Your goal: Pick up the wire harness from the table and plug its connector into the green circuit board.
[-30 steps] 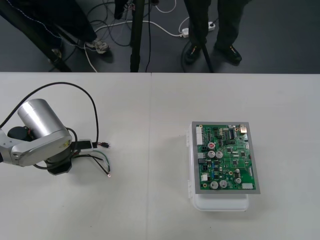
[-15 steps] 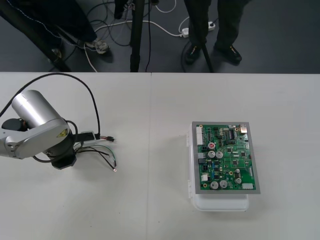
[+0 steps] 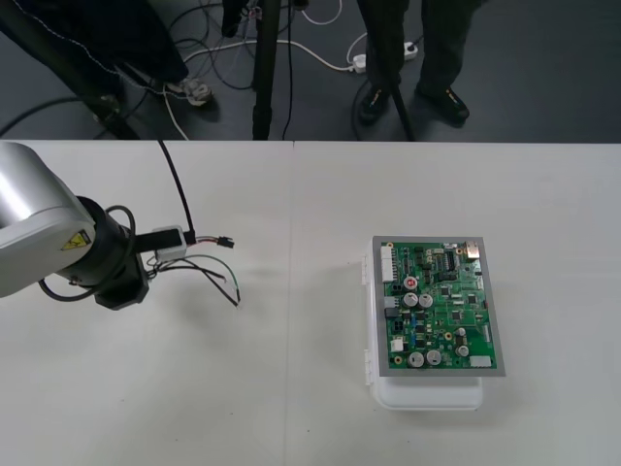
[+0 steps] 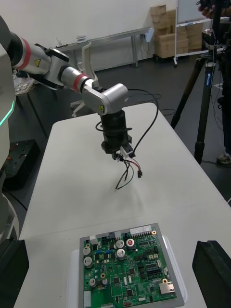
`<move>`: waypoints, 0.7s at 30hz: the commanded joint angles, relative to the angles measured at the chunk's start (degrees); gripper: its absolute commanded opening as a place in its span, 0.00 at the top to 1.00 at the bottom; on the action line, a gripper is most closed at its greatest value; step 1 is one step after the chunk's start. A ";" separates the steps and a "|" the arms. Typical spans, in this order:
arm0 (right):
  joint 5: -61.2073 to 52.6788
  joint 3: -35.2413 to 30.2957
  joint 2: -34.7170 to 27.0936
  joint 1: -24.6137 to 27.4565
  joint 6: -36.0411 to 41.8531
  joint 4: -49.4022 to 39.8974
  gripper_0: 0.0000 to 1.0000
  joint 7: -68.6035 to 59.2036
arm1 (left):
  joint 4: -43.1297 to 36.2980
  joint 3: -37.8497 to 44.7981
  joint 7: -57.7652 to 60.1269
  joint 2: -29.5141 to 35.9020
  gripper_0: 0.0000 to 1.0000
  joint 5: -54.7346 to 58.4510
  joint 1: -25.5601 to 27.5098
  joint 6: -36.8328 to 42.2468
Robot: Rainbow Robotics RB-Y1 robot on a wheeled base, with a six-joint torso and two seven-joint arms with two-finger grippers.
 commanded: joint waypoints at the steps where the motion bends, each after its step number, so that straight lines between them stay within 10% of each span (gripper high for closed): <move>1: -0.01 0.08 -0.40 0.57 -0.35 -0.92 0.00 1.21 | -6.47 12.23 -4.61 3.15 1.00 0.87 7.06 1.68; 21: -0.01 0.08 -0.40 0.57 -0.35 -0.92 0.00 1.21 | -30.64 41.14 -4.09 -13.11 1.00 -2.03 27.27 -3.33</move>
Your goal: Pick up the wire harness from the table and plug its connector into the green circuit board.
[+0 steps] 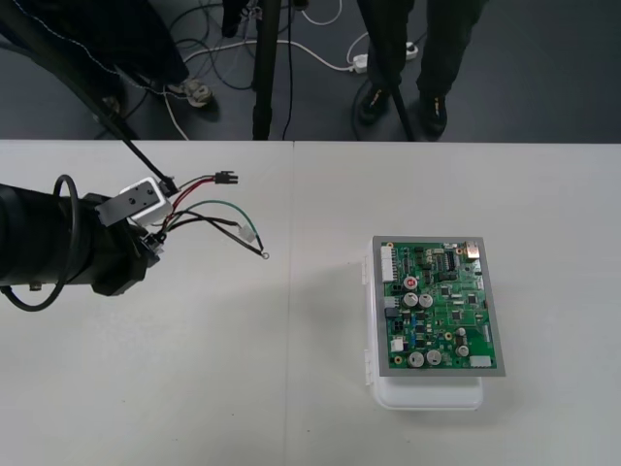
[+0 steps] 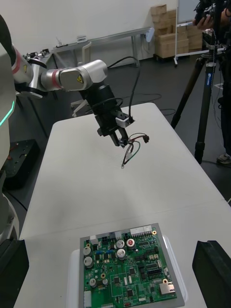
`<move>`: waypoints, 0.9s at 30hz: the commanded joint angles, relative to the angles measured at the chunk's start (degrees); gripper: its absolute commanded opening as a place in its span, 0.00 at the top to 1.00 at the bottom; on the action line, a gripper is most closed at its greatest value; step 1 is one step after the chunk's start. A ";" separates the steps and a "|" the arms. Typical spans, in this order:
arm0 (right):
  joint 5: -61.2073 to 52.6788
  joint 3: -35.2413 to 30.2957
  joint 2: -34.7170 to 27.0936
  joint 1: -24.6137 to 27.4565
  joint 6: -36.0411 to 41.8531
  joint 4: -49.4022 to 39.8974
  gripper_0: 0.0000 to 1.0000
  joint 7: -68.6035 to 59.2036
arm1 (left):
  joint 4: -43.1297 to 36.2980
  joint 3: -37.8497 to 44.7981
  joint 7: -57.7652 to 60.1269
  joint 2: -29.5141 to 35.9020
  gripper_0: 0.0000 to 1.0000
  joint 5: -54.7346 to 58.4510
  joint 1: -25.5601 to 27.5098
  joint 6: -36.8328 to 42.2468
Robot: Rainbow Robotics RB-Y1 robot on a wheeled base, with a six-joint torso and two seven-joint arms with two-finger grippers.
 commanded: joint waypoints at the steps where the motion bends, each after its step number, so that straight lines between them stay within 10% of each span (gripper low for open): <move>1: -0.03 0.07 -0.40 0.55 -0.35 -0.85 0.00 1.21 | -7.46 6.18 -4.07 -7.86 1.00 -2.27 2.16 -4.44; 27: 0.68 2.10 2.59 2.22 -0.35 -0.32 0.00 1.29 | -13.35 6.70 -4.07 -27.28 1.00 -6.14 -12.16 -6.99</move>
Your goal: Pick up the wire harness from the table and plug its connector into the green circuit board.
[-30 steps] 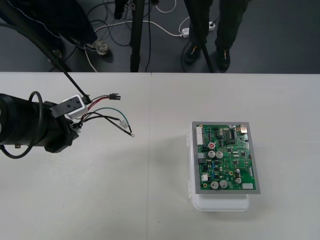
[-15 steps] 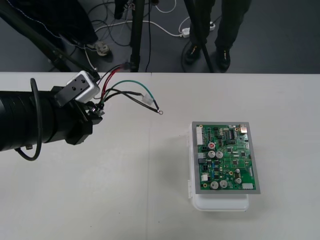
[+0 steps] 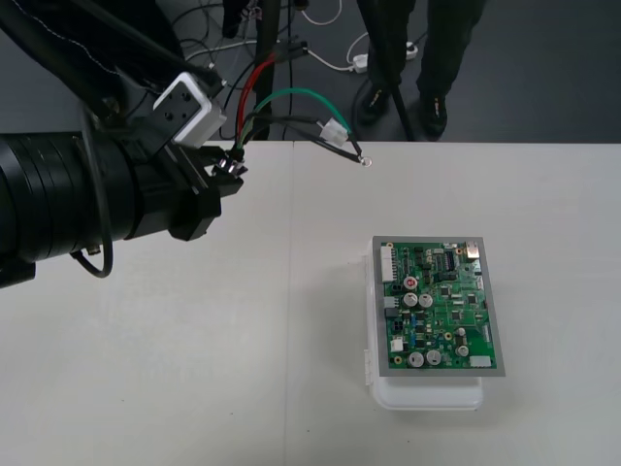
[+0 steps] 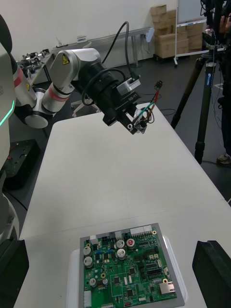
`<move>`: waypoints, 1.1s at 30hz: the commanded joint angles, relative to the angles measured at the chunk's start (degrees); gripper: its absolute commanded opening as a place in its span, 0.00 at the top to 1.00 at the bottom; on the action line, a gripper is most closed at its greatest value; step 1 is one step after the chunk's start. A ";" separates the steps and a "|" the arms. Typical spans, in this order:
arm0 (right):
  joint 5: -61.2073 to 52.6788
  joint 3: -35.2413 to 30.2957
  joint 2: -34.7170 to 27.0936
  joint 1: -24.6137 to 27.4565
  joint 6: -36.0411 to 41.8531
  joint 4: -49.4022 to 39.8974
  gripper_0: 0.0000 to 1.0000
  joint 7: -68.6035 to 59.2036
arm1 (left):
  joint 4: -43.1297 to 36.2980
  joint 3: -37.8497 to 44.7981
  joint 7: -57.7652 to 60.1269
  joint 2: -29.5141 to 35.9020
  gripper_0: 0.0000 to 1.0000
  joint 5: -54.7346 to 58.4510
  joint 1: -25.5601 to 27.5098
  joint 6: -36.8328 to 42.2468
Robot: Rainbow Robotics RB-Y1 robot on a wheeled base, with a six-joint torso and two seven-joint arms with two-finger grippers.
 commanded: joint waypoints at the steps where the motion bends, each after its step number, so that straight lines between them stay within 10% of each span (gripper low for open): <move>1: 0.11 2.38 2.91 2.43 -0.34 -0.13 0.00 1.21 | -1.92 -2.01 -4.07 -1.02 1.00 -1.89 -6.33 -1.25; 33: -5.78 2.91 -4.03 2.61 8.36 -7.34 0.00 -19.45 | 6.87 -23.98 -0.11 -5.24 1.00 -23.68 -22.59 7.45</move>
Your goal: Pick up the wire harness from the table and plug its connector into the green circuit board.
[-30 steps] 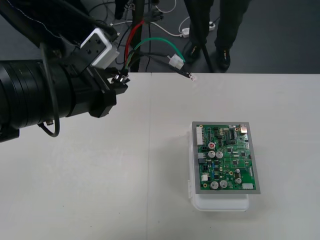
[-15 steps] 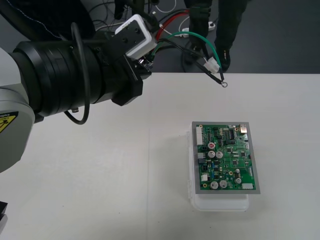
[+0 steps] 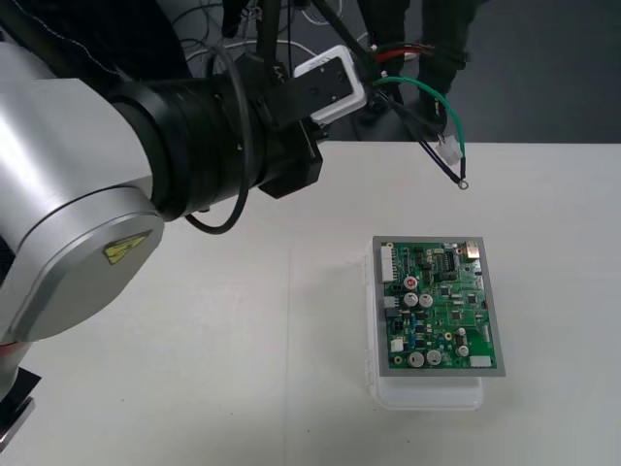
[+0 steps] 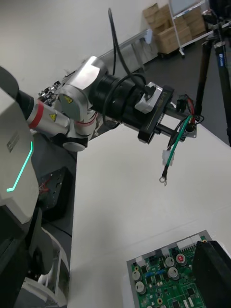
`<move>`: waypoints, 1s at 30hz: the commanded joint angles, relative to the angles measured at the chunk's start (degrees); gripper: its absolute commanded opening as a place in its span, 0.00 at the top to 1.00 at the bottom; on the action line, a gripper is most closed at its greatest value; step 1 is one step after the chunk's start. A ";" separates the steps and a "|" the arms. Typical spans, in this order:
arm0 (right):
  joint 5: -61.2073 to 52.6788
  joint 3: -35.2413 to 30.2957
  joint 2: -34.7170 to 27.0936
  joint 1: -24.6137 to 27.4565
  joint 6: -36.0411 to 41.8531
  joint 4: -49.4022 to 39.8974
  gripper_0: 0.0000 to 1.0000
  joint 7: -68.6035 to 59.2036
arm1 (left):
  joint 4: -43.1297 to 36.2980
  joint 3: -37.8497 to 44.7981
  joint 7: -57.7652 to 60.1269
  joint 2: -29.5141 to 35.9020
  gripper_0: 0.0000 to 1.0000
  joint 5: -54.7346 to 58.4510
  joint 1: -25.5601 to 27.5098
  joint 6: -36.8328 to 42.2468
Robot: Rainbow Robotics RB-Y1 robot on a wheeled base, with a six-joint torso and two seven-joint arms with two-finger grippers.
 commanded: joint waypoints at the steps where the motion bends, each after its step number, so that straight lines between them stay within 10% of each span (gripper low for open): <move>1: -0.14 0.43 -2.10 0.84 4.41 -3.18 0.00 -5.03 | 2.96 -1.51 -0.30 -4.23 1.00 -0.98 -3.86 6.53; 30: 17.08 2.18 3.71 -7.33 28.67 -16.63 0.00 -31.13 | 6.92 -3.71 -3.72 -5.46 1.00 -0.98 -3.86 16.19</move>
